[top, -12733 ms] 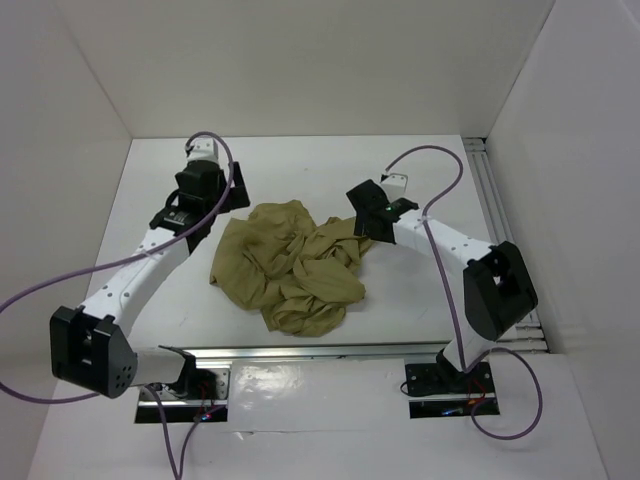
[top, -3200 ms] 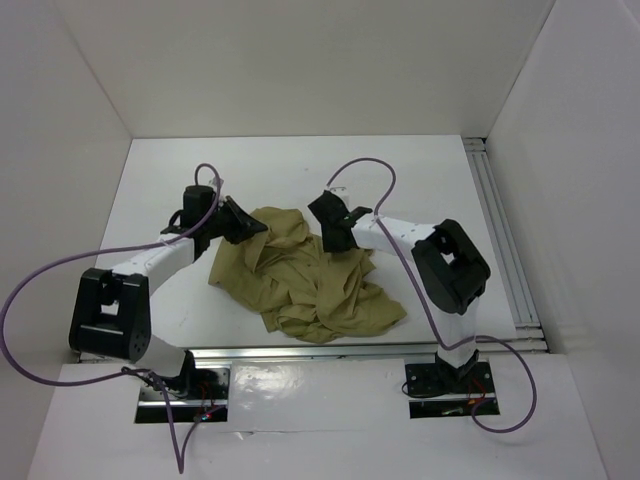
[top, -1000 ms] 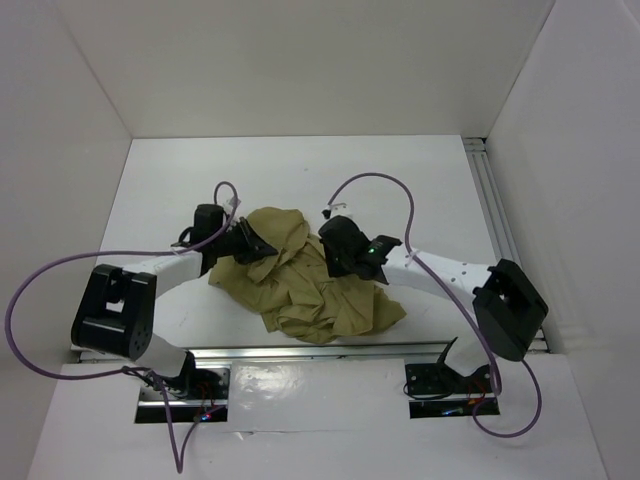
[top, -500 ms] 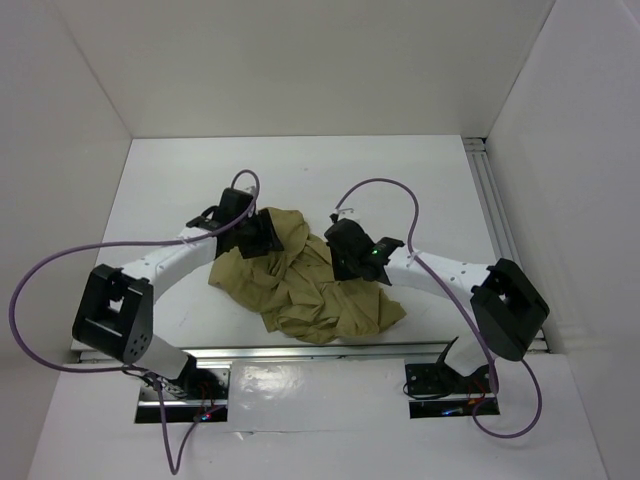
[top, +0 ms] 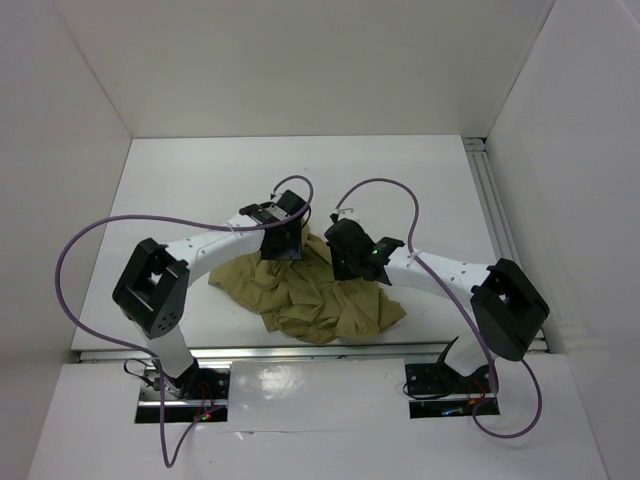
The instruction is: Zip up the jacket
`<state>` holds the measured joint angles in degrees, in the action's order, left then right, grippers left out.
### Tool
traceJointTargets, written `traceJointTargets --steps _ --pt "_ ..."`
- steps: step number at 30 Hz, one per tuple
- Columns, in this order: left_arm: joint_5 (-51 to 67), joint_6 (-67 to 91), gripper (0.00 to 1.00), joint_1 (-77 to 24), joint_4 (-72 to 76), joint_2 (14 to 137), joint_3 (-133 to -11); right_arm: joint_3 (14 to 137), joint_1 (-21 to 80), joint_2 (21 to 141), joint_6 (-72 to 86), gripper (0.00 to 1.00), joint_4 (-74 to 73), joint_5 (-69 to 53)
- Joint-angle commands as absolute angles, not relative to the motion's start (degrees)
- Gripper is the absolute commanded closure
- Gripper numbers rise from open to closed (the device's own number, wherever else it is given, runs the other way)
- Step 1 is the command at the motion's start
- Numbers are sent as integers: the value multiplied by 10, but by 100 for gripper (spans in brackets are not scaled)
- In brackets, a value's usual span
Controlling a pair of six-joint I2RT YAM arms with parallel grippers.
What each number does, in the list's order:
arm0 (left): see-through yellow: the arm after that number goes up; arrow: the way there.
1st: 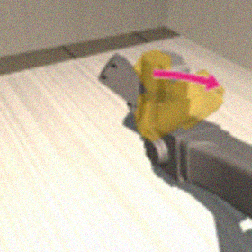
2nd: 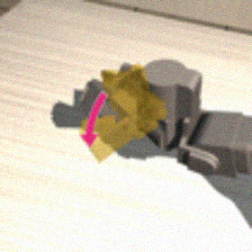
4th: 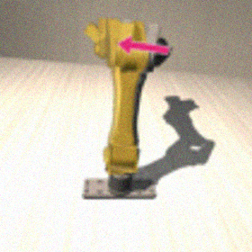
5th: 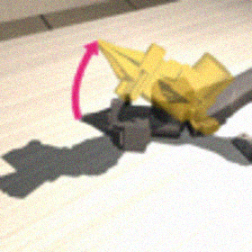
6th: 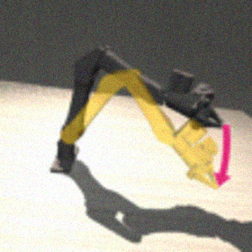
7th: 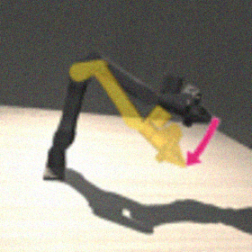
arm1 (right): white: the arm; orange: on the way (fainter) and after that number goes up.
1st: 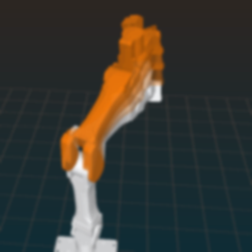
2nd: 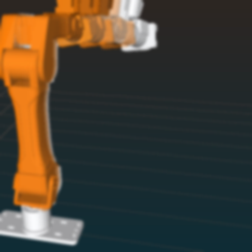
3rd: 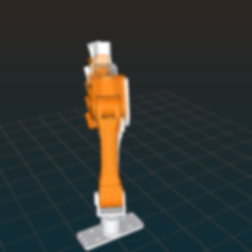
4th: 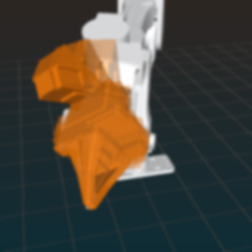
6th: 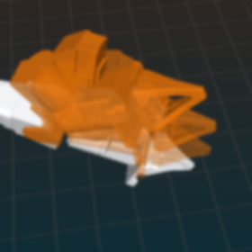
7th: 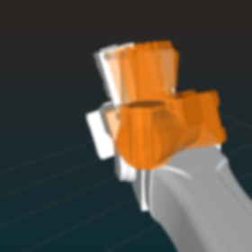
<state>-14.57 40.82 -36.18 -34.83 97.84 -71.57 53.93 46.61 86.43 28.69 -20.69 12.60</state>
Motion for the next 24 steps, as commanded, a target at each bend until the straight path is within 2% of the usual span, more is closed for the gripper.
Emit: traceJointTargets --steps 1,4,5,8,9,10,17,24 --pt "-214 419 40 -367 -396 997 -736 545 463 853 292 92 -199 126" --pt "-220 425 51 -367 -396 1008 -736 545 463 853 292 92 -199 126" --pt "-225 430 60 -367 -396 1013 -742 545 458 853 292 92 -199 131" --pt "-216 430 77 -367 -396 1013 -753 540 458 847 292 92 -199 131" --pt "-201 418 86 -353 -396 1013 -753 540 458 842 292 92 -199 131" --pt "-185 417 90 -345 -389 995 -753 540 458 842 292 92 -192 131" --pt "93 363 92 -239 -214 823 -635 533 458 791 271 92 -154 97" --pt "210 337 94 -188 -145 806 -623 533 453 773 254 92 -143 79"
